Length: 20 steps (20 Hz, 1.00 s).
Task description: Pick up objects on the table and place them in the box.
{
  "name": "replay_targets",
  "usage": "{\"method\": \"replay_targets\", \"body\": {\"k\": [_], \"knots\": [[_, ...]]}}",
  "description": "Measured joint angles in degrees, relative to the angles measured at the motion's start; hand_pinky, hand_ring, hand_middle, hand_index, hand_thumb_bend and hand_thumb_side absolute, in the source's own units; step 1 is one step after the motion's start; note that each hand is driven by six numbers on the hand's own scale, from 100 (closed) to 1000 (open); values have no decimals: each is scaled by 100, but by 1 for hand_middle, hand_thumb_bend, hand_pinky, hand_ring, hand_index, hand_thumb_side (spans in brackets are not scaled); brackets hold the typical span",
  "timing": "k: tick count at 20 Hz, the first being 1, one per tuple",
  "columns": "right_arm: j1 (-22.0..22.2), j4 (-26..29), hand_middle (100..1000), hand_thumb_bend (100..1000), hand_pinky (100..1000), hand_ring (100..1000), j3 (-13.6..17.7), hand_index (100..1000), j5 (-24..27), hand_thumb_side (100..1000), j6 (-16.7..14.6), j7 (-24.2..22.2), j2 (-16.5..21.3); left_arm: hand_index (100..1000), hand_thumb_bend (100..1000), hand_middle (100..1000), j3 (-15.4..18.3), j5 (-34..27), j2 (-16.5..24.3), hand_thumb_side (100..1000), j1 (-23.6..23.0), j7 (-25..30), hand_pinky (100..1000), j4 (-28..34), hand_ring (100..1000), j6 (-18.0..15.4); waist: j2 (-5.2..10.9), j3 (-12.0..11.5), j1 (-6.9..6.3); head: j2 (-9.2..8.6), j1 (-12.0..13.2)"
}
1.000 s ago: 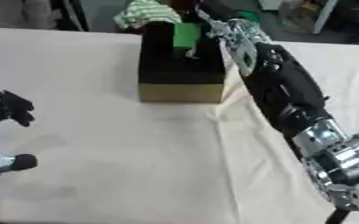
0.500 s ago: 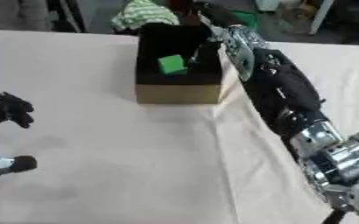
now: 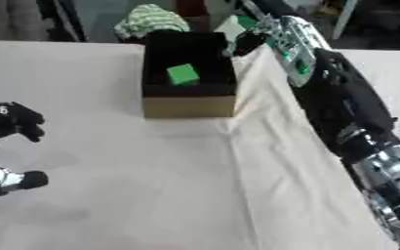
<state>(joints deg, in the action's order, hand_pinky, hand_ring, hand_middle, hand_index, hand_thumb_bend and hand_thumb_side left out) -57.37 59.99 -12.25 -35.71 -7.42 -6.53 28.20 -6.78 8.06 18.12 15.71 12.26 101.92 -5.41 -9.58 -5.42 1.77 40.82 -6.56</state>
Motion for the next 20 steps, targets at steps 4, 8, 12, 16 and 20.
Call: {"method": "replay_targets", "body": {"k": [4, 8, 12, 16, 20], "knots": [[541, 1158, 743, 613, 692, 714, -86, 848, 950, 116, 344, -107, 467, 677, 1000, 577, 29, 1, 0, 401, -5, -76, 528, -24, 554, 17, 0, 66, -32, 16, 66], [1229, 2343, 738, 586, 679, 706, -41, 847, 1832, 131, 621, -34, 871, 676, 1000, 576, 69, 2, -3, 399, -5, -161, 527, -29, 554, 35, 0, 101, -47, 30, 110], [1975, 3347, 734, 551, 672, 702, 97, 850, 2349, 153, 766, 121, 1086, 672, 1000, 573, 121, 4, -15, 400, -12, -261, 525, -57, 551, 56, 0, 215, -92, 43, 148], [2683, 4058, 715, 507, 656, 688, 293, 847, 2585, 187, 864, 321, 1096, 670, 1000, 572, 160, 22, -50, 402, -56, -350, 523, -60, 550, 86, -9, 259, -140, 45, 186], [3304, 4425, 698, 457, 637, 672, 456, 844, 2709, 225, 901, 594, 909, 669, 1000, 571, 181, 35, -54, 402, -60, -409, 522, -60, 549, 110, -38, 282, -189, 44, 196]]}}
